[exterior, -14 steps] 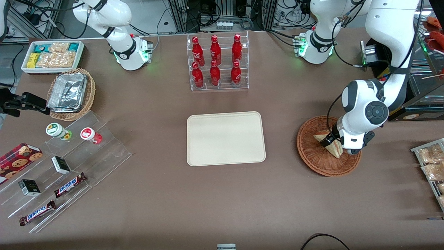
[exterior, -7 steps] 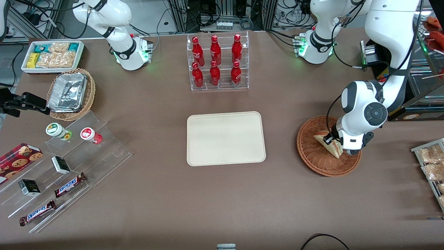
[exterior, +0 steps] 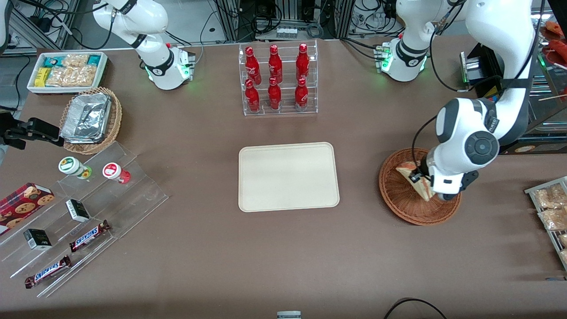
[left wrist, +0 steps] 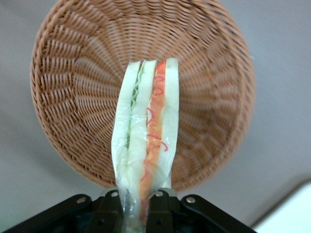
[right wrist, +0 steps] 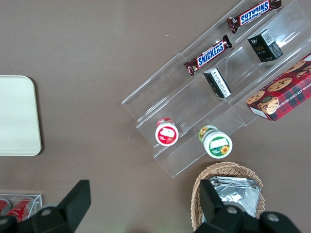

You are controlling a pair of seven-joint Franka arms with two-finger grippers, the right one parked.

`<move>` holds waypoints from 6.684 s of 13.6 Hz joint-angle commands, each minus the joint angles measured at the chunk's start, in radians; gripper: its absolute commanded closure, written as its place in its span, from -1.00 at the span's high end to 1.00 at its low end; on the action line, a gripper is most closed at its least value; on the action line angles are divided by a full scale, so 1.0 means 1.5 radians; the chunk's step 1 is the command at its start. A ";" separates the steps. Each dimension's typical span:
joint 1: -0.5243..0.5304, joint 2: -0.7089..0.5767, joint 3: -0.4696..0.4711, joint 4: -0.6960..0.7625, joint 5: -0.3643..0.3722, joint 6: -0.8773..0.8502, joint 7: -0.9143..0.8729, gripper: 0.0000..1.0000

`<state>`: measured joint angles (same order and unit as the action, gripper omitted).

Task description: Place sandwich from basket to tray

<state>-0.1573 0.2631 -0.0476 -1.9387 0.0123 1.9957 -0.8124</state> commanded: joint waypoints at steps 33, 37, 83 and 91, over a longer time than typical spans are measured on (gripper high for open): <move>-0.417 0.355 0.001 0.415 -0.050 -0.003 -0.071 -1.00; -0.423 0.358 0.001 0.410 -0.047 -0.003 -0.071 -1.00; -0.184 0.100 0.010 0.381 -0.046 -0.285 0.359 1.00; -0.084 0.006 0.011 0.299 -0.045 -0.306 0.441 1.00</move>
<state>-0.3084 0.3249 -0.0219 -1.4464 -0.0615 1.5552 -0.1601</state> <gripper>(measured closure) 0.000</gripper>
